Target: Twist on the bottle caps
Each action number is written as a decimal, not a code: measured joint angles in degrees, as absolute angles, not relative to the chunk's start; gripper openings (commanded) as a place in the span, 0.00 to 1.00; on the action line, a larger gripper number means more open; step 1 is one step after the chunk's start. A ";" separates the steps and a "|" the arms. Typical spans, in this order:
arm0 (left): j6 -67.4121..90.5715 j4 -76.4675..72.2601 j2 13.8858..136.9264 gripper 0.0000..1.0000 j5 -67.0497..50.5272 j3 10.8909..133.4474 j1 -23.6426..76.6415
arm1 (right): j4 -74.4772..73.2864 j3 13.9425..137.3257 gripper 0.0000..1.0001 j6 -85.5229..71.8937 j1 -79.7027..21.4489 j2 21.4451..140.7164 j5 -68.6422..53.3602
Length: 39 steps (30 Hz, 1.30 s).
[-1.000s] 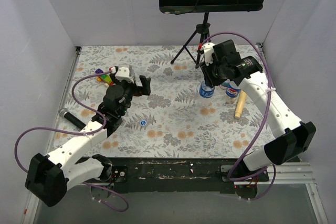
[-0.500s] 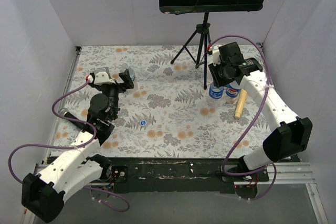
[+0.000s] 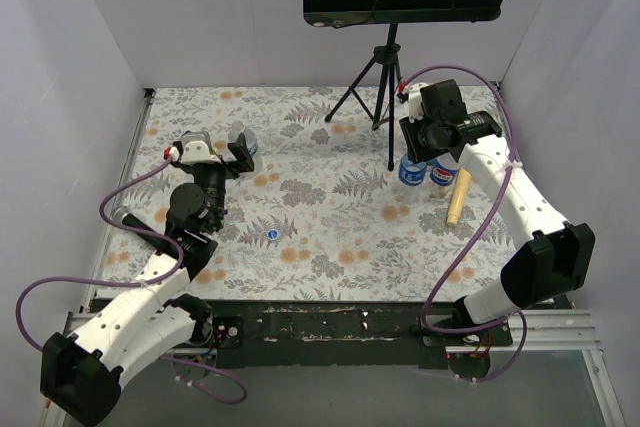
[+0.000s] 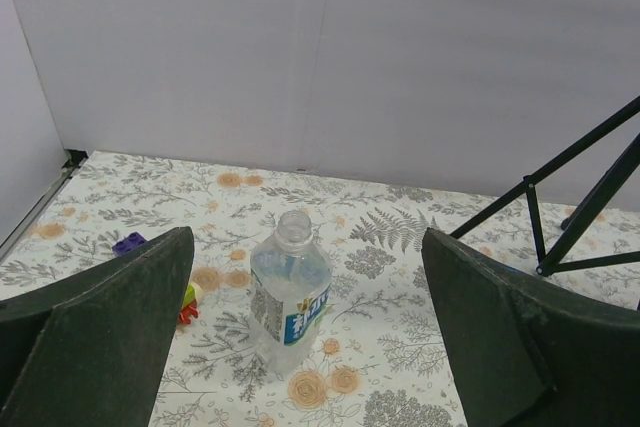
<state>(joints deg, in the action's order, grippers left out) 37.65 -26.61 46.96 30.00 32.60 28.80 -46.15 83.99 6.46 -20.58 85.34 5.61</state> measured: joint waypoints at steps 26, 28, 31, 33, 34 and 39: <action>39.24 -25.50 53.17 0.98 25.43 32.64 28.60 | -39.68 82.11 0.89 6.96 -20.25 67.37 -5.43; 39.99 -24.58 55.46 0.98 24.77 32.75 28.01 | -36.14 79.02 0.89 7.49 -20.25 62.22 -8.27; 42.41 -22.94 59.33 0.98 23.75 33.56 25.56 | -31.18 74.72 0.90 7.88 -20.25 56.12 -11.99; 44.51 -22.44 62.24 0.98 23.27 34.52 23.64 | -28.77 72.51 0.91 7.97 -20.25 53.89 -13.45; 45.58 -22.31 63.83 0.98 23.14 35.18 22.92 | -27.83 71.46 0.91 8.08 -20.25 53.10 -14.09; 50.83 -22.33 73.93 0.98 23.88 40.53 21.37 | -25.02 67.11 0.92 8.99 -20.25 50.89 -15.88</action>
